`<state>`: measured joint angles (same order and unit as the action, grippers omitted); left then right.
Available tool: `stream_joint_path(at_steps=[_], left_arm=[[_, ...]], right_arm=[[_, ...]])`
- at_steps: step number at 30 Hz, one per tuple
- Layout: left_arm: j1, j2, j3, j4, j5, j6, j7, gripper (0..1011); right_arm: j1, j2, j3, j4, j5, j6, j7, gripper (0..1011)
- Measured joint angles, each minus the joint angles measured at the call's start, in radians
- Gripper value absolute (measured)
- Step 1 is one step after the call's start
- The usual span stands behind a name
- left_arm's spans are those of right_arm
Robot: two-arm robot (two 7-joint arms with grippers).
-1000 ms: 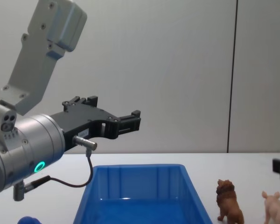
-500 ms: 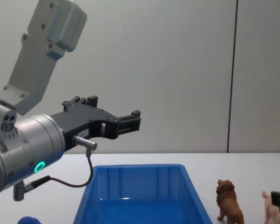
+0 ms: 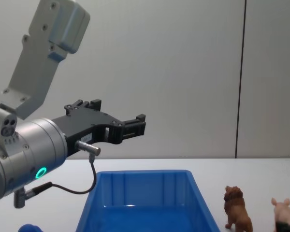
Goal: Pick up the two dolls from the table and place them into the box.
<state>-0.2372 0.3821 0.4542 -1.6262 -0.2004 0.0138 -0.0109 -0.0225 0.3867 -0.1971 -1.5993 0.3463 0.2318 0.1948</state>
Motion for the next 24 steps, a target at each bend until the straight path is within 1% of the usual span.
stream_joint_path(at_steps=[4, 6, 8, 12, 13, 15, 18, 19, 21, 23, 24], left_arm=[[0.000, 0.000, 0.000, 0.000, 0.000, 0.000, 0.000, 1001], [0.000, 0.000, 0.000, 0.000, 0.000, 0.000, 0.000, 1001], [0.000, 0.000, 0.000, 0.000, 0.000, 0.000, 0.000, 1001], [0.000, 0.000, 0.000, 0.000, 0.000, 0.000, 0.000, 1001], [0.000, 0.000, 0.000, 0.000, 0.000, 0.000, 0.000, 1001], [0.000, 0.000, 0.000, 0.000, 0.000, 0.000, 0.000, 1001], [0.000, 0.000, 0.000, 0.000, 0.000, 0.000, 0.000, 1001], [0.000, 0.000, 0.000, 0.000, 0.000, 0.000, 0.000, 1001], [0.000, 0.000, 0.000, 0.000, 0.000, 0.000, 0.000, 1001], [0.000, 0.000, 0.000, 0.000, 0.000, 0.000, 0.000, 1001], [0.000, 0.000, 0.000, 0.000, 0.000, 0.000, 0.000, 1001]], right_arm=[[0.012, -0.011, -0.006, 0.025, -0.004, 0.008, 0.000, 995], [0.017, -0.015, -0.008, 0.034, -0.006, 0.010, 0.001, 976], [0.020, -0.017, -0.009, 0.039, -0.007, 0.011, 0.001, 935], [0.027, -0.024, -0.012, 0.051, -0.008, 0.012, 0.001, 842], [0.029, -0.028, -0.014, 0.056, -0.008, 0.012, 0.001, 790], [0.032, -0.030, -0.014, 0.060, -0.008, 0.011, 0.001, 755], [0.037, -0.035, -0.016, 0.066, -0.008, 0.007, -0.001, 644], [0.038, -0.037, -0.017, 0.068, -0.008, 0.006, -0.002, 644], [0.041, -0.040, -0.017, 0.071, -0.008, 0.003, -0.007, 560], [0.044, -0.042, -0.018, 0.073, -0.008, -0.001, -0.011, 516], [0.044, -0.043, -0.018, 0.073, -0.008, -0.002, -0.012, 454]])
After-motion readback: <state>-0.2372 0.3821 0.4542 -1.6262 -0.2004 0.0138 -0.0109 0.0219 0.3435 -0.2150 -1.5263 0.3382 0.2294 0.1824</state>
